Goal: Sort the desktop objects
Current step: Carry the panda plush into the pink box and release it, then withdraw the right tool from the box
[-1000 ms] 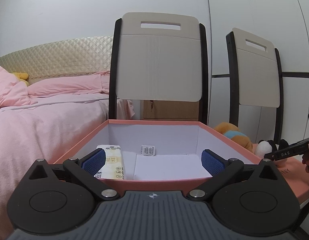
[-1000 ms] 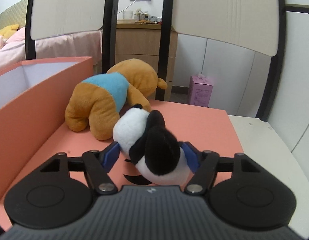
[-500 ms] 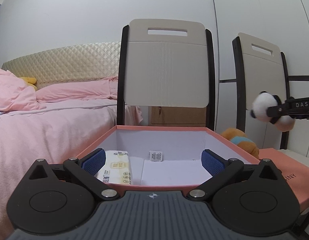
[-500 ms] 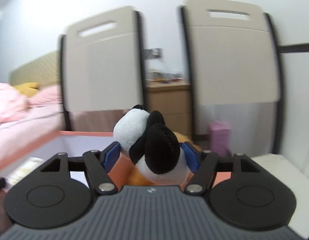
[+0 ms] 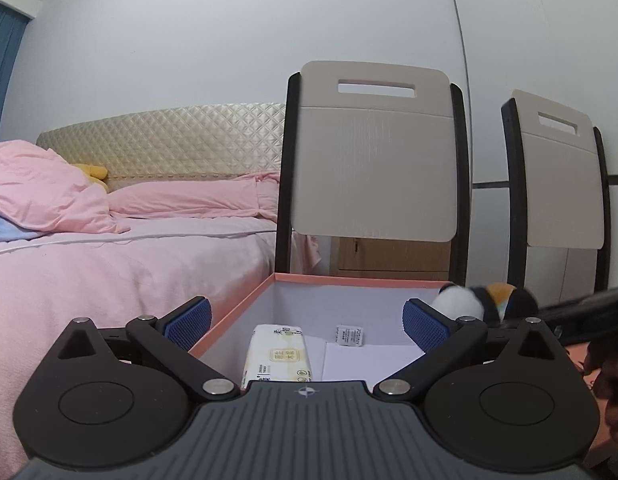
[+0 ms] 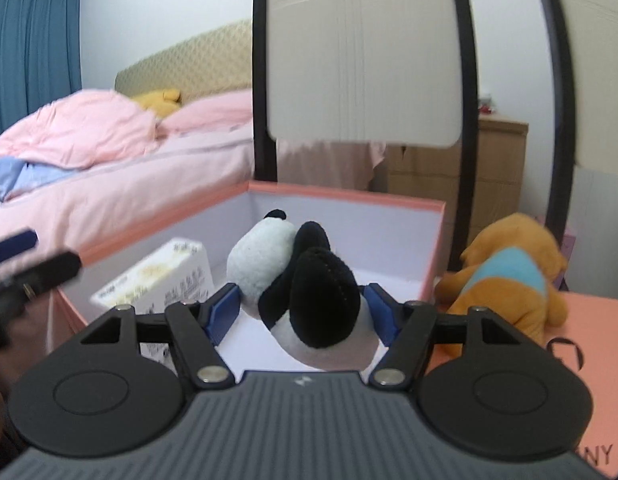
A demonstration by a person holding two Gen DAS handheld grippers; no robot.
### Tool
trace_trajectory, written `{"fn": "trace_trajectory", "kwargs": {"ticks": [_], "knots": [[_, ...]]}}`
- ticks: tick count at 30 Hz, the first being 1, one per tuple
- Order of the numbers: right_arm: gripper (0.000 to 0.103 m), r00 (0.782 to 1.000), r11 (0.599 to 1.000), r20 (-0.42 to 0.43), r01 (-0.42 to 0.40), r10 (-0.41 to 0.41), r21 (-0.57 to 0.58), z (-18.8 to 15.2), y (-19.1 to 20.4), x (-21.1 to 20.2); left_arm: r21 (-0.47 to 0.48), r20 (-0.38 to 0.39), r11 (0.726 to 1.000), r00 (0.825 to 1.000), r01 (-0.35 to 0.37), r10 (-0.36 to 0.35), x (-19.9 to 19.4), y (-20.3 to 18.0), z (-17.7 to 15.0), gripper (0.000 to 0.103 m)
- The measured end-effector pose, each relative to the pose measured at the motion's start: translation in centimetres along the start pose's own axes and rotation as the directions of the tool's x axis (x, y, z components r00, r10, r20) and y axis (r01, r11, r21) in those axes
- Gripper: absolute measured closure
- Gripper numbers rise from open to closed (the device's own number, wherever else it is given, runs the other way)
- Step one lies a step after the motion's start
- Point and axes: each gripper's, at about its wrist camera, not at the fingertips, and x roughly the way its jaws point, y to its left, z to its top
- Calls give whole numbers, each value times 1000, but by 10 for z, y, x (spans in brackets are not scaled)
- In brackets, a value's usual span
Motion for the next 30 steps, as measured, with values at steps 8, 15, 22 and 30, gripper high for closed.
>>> {"fn": "trace_trajectory", "kwargs": {"ticks": [8, 15, 22, 30], "knots": [[29, 1000, 1000, 0, 0, 0, -4, -6, 0, 3, -2, -9, 1000, 1000, -5, 5, 1, 0, 1, 0], [0, 996, 999, 83, 42, -43, 8, -3, -5, -20, 21, -2, 1000, 1000, 9, -9, -2, -7, -2, 0], [0, 984, 993, 136, 110, -114, 37, -3, -10, -51, 42, -1, 999, 1000, 25, -25, -5, -14, -4, 0], [0, 961, 977, 189, 181, -200, 113, -15, -15, -93, 31, -11, 998, 999, 51, -50, -7, -18, -4, 0]]}}
